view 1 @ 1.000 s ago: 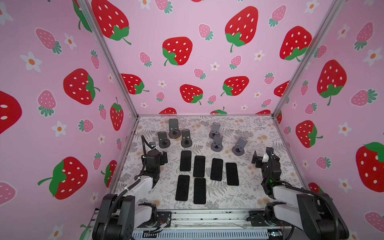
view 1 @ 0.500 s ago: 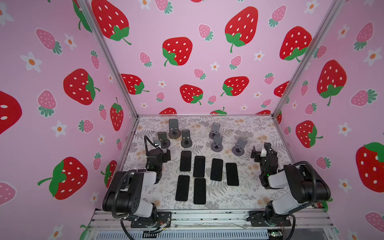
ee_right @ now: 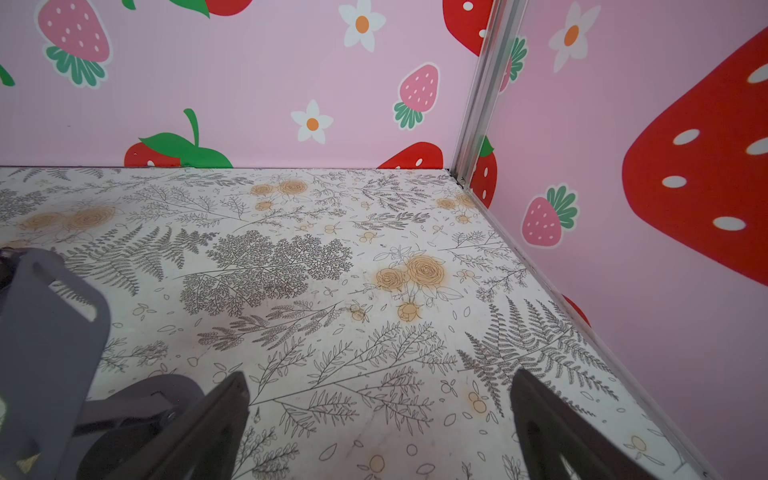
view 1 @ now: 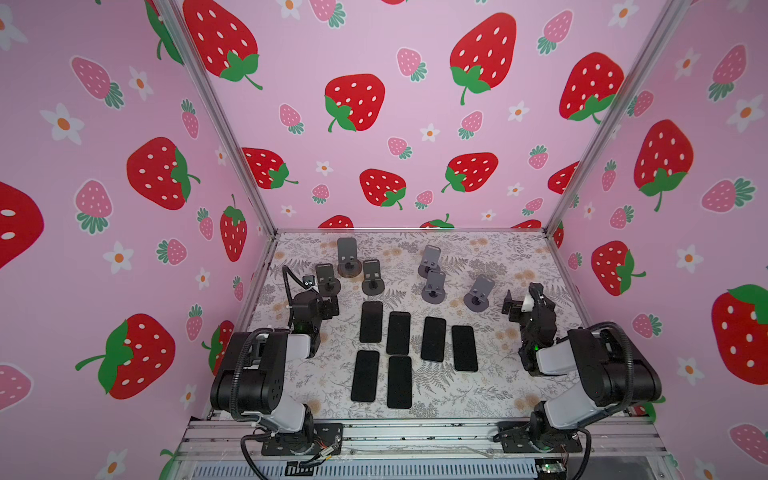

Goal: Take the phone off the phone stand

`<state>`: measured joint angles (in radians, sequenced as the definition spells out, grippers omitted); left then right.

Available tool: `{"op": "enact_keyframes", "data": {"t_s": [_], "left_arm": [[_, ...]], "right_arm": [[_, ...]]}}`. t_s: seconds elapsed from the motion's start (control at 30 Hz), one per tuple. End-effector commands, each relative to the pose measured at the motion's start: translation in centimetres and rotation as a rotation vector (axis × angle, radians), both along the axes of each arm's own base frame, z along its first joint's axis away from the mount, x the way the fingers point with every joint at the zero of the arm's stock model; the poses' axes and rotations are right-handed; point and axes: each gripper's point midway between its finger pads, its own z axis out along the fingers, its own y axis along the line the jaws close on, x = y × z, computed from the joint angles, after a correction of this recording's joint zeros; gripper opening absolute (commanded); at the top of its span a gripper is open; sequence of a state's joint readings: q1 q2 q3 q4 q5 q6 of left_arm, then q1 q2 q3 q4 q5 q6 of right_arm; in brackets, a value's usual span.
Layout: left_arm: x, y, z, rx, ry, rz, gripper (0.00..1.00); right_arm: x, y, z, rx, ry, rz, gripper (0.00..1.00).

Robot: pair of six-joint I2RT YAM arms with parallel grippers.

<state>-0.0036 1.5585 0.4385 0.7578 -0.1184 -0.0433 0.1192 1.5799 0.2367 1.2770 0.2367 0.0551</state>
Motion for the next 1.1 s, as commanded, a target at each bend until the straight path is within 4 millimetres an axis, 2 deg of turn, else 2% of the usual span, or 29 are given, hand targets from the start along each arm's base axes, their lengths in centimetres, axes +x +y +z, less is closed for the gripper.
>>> {"op": "enact_keyframes", "data": {"t_s": [0.0, 1.07], "left_arm": [[0.65, -0.19, 1.13, -0.005, -0.033, -0.013, 0.99], [0.59, -0.20, 1.20, -0.005, -0.036, -0.013, 0.99]], "right_arm": [[0.14, -0.41, 1.06, 0.004, -0.036, -0.019, 1.00], [0.47, 0.33, 0.89, -0.027, -0.020, -0.001, 1.00]]}}
